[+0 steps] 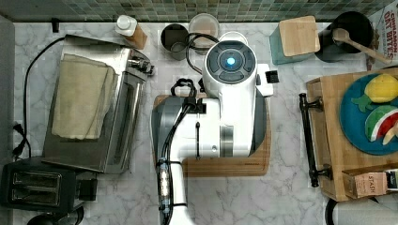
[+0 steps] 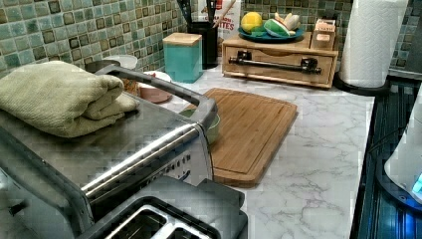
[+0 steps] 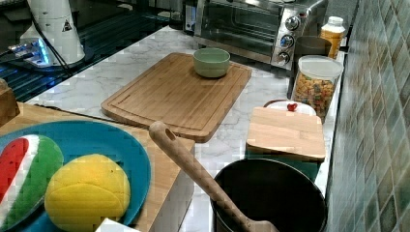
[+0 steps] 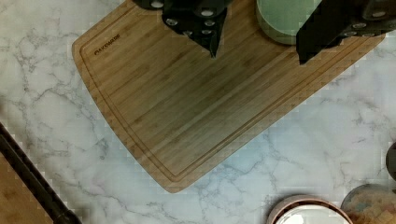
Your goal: Open the drawer.
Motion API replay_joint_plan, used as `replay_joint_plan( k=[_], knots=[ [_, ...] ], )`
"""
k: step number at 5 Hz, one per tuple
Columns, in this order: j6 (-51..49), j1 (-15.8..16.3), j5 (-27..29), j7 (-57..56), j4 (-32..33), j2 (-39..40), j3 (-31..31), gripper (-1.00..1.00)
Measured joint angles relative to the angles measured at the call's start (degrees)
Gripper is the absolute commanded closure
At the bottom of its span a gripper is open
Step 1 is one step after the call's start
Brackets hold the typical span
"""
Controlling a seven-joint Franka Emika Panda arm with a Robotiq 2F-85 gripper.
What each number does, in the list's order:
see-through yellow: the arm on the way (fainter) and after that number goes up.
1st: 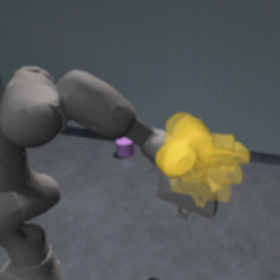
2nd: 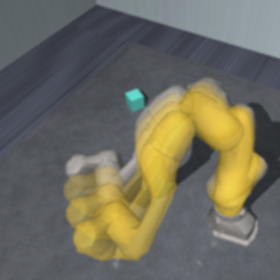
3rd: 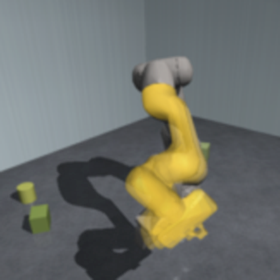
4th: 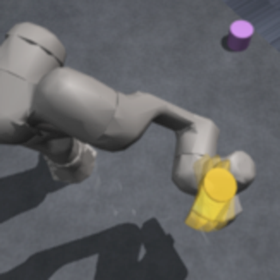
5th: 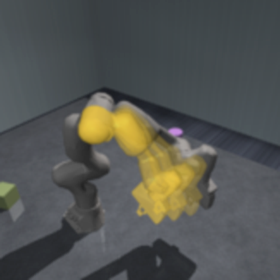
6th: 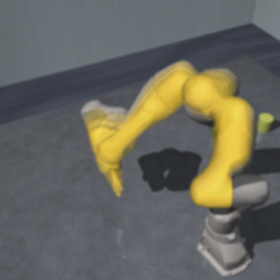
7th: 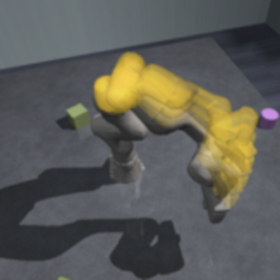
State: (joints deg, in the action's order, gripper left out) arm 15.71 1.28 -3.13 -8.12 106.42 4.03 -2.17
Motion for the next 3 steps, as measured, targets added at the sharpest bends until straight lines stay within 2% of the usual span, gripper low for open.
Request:
replay_joint_plan(
  k=[3],
  knots=[
    [0.0,0.1,-0.2,-2.9,2.4,0.5,-0.1,-1.00]
  ],
)
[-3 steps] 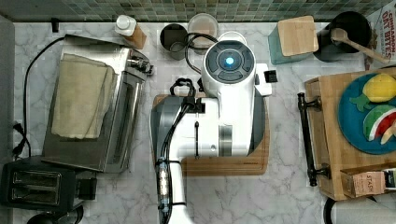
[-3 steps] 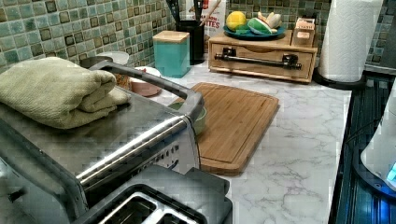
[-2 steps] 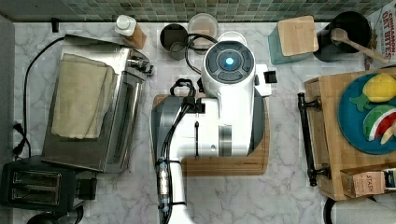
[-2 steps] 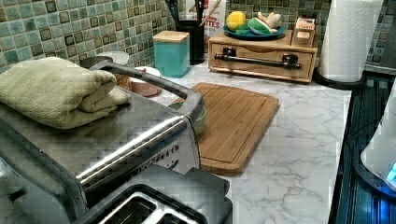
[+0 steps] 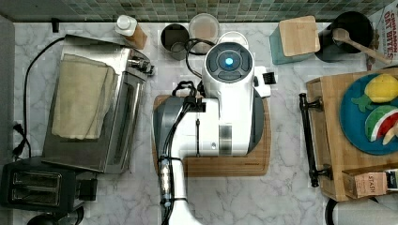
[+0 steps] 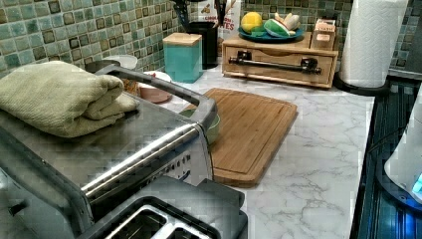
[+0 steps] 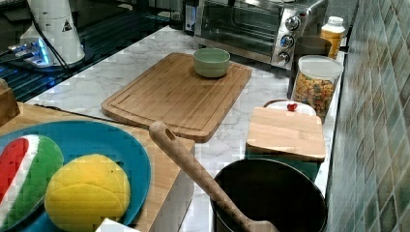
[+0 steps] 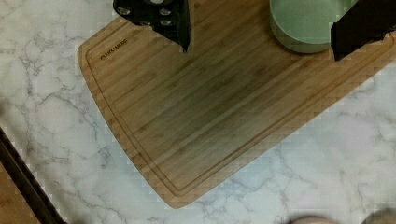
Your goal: Open the drawer.
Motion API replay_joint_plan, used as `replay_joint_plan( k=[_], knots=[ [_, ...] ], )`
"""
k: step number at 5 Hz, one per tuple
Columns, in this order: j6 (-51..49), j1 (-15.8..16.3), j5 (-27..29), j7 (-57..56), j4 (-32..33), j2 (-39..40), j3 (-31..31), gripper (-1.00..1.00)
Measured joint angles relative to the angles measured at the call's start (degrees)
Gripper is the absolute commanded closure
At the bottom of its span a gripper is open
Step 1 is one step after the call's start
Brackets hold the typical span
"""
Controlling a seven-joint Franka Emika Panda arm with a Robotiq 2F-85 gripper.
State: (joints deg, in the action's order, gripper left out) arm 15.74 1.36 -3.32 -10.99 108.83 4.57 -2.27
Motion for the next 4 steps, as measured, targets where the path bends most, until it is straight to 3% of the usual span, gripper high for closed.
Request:
replay_joint_plan(
  k=[2,4],
  knots=[
    [10.5,0.0,-1.1,-23.0,10.9,-5.6,-1.0,-1.00],
    [17.1,-0.6,-1.8,-45.4,18.3,-11.0,-6.8,-1.00]
  ],
)
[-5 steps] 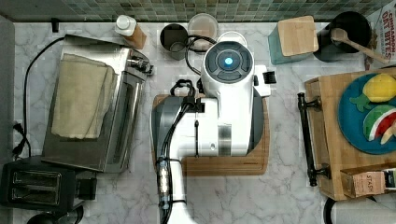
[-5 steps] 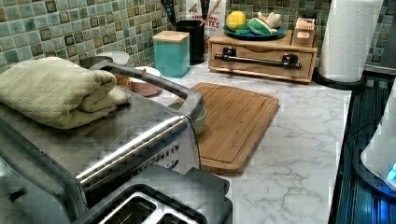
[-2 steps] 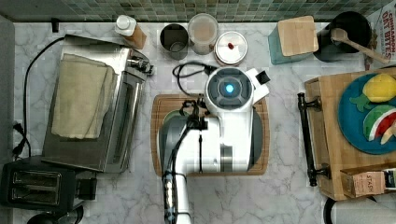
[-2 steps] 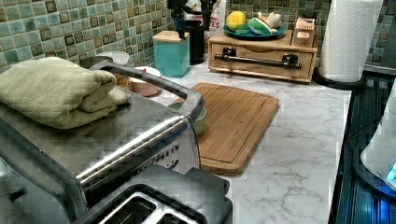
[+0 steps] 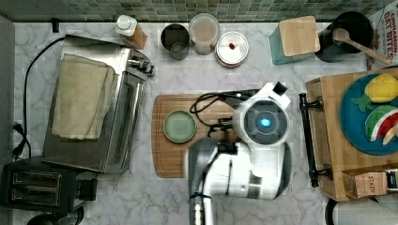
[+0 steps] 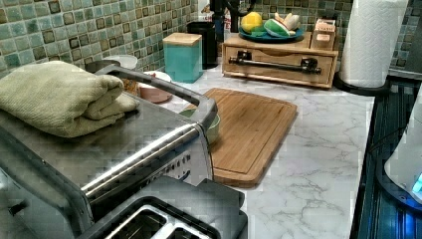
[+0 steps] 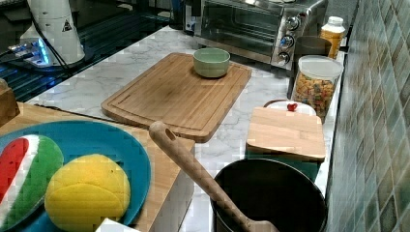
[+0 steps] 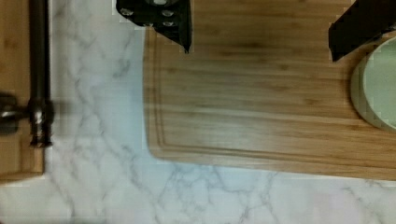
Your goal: Open the drawer.
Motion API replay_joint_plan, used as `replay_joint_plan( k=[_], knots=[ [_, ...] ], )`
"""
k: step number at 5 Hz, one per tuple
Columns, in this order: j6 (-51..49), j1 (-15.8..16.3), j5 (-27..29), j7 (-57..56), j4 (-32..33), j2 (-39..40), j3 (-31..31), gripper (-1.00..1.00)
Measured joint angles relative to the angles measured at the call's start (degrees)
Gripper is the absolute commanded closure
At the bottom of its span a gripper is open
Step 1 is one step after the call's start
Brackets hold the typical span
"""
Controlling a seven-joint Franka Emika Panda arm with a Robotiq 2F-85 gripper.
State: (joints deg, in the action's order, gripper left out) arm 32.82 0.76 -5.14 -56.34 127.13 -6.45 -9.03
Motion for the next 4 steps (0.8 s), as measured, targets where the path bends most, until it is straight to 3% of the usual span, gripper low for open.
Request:
replay_joint_plan(
  k=[2,4],
  knots=[
    [4.4,-3.8,-5.1,-9.7,0.8,2.1,-6.1,-1.00],
    [16.8,-7.7,-6.7,-15.1,4.3,3.4,-6.8,-1.00]
  ],
)
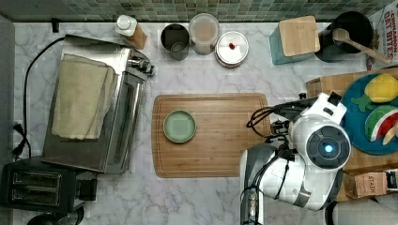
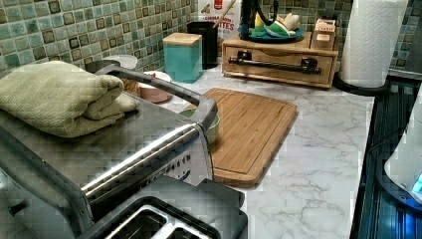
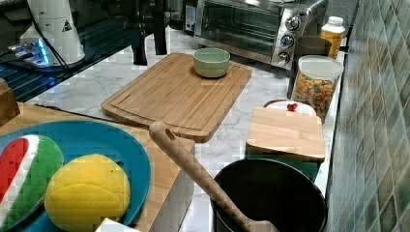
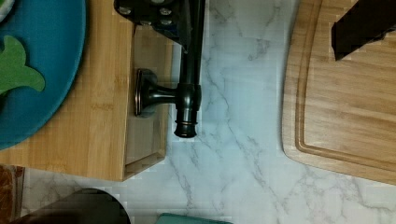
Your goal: Open the drawer.
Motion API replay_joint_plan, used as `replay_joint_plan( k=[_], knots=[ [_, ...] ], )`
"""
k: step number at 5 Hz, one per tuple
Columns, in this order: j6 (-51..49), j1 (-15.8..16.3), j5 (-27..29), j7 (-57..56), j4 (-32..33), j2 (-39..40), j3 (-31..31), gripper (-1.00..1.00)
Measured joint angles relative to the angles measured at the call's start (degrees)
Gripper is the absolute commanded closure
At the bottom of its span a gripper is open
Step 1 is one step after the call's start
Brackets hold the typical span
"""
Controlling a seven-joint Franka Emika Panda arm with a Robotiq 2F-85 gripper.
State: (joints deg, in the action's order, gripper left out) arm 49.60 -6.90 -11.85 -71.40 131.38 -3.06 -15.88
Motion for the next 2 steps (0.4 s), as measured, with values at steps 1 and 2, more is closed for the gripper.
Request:
replay_joint_plan(
  k=[1,2],
  knots=[
    [0.2,0.3,-3.1,0.0,1.5,0.0,0.0,-1.00],
    [1.6,0.2,-3.4,0.2,2.5,0.8,0.3,-1.00]
  ],
)
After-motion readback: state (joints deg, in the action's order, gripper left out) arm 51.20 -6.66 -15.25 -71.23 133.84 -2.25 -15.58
